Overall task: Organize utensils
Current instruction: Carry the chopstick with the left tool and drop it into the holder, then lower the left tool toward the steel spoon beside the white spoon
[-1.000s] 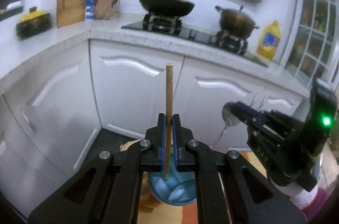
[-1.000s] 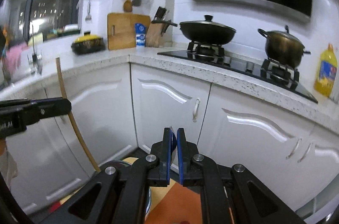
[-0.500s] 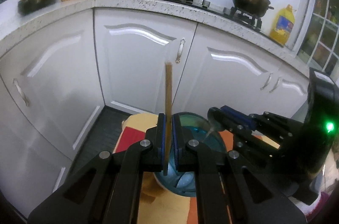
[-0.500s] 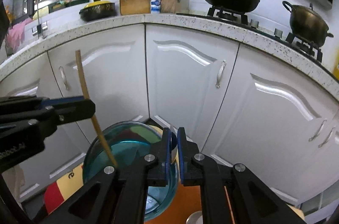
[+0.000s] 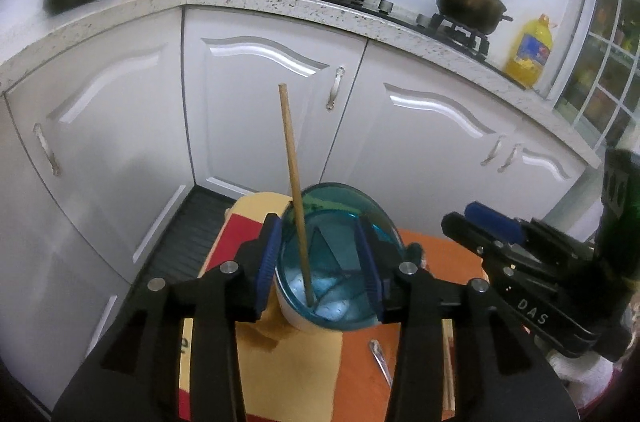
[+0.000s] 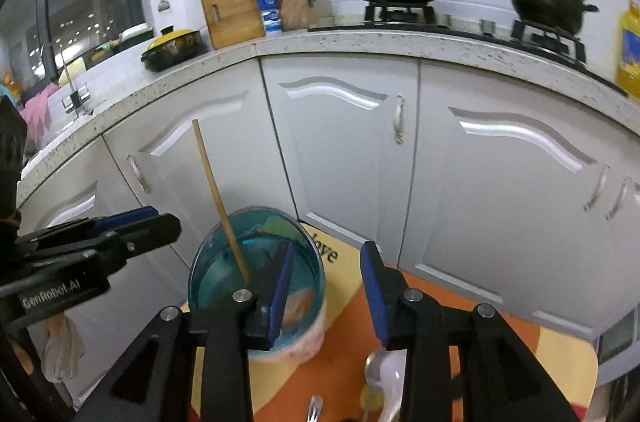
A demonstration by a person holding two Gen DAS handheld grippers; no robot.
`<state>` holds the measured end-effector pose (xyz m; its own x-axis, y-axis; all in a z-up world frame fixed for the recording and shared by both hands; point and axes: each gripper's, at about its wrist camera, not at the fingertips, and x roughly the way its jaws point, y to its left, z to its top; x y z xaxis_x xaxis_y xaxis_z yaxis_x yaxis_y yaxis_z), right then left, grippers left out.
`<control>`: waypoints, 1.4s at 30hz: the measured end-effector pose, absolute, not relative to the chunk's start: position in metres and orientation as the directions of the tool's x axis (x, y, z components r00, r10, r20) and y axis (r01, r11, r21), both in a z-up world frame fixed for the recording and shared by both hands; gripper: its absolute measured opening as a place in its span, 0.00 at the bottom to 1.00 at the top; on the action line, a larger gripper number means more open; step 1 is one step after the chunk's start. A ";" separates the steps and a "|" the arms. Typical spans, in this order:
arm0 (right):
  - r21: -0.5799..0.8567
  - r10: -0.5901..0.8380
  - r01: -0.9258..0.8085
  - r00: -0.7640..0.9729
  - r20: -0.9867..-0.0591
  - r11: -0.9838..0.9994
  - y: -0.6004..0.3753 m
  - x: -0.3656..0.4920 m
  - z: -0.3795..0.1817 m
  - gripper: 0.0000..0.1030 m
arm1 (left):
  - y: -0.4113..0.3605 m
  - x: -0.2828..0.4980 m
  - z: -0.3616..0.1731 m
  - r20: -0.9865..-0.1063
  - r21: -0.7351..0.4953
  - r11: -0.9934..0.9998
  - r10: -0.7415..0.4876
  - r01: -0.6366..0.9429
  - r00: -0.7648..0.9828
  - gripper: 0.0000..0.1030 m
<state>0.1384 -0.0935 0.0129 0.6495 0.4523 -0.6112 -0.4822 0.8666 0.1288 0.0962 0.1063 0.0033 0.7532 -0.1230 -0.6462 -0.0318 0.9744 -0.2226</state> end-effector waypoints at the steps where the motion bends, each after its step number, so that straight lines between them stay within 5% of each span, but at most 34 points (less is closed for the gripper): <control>1: 0.134 0.448 -0.473 0.651 -0.613 0.871 -0.098 0.134 0.013 0.35 | 0.104 0.092 0.005 -0.642 -0.223 0.975 -0.126 -0.027 0.756 0.38; 24: 0.129 0.332 -0.326 0.706 -0.625 0.937 -0.190 0.031 0.019 0.39 | 0.021 0.018 0.012 -0.641 -0.229 0.962 -0.266 0.152 0.720 0.48; 42: 0.168 0.288 -0.240 0.663 -0.691 0.956 -0.235 0.007 -0.025 0.40 | 0.042 0.018 -0.032 -0.725 -0.289 0.953 -0.281 0.092 0.629 0.53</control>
